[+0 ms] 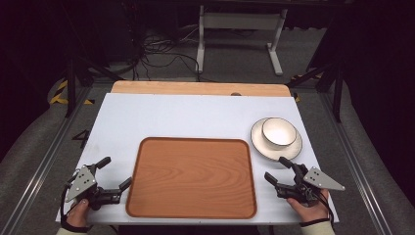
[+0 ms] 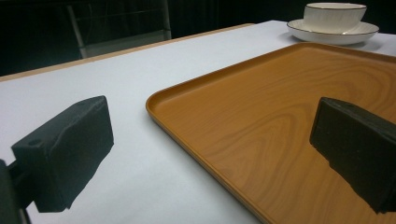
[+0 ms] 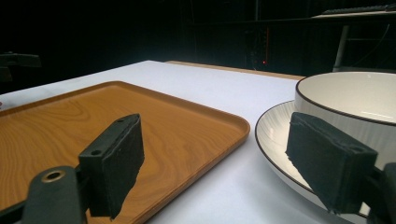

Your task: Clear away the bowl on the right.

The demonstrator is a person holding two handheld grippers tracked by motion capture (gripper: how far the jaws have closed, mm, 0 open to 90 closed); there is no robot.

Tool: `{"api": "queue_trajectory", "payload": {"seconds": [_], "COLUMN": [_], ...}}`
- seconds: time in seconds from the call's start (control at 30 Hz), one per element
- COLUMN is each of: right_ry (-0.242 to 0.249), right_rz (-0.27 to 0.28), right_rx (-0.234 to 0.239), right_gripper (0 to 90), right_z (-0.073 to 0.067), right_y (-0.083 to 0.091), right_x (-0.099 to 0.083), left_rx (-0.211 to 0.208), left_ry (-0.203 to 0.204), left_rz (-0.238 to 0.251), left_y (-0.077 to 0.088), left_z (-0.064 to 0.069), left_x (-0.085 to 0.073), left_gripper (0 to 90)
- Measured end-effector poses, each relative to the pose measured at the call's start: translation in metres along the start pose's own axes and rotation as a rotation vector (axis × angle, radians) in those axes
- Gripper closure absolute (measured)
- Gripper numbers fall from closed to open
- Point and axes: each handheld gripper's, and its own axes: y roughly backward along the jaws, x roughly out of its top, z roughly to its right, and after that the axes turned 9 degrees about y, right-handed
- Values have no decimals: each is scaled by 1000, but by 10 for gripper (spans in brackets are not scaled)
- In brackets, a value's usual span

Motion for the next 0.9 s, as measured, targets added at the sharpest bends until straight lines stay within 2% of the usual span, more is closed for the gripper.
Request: {"api": "queue_trajectory", "payload": {"seconds": [0.27,0.43,0.77,0.9], "right_ry": [1,19,15,-1], "right_rz": [-27,-32,-25,-28], "right_rx": [19,7,2,-6], "right_gripper": [176,124,88,61], "right_z": [1,-1,-1,0], "right_y": [-3,-3,-2,-3], "right_x": [1,1,1,1], "left_rx": [0,0,0,0], "left_ry": [-2,0,2,0], "left_rz": [1,0,3,1], "left_y": [0,0,0,0], "left_z": [0,0,0,0], "left_x": [0,0,0,0], "left_gripper": [2,2,2,2]}}
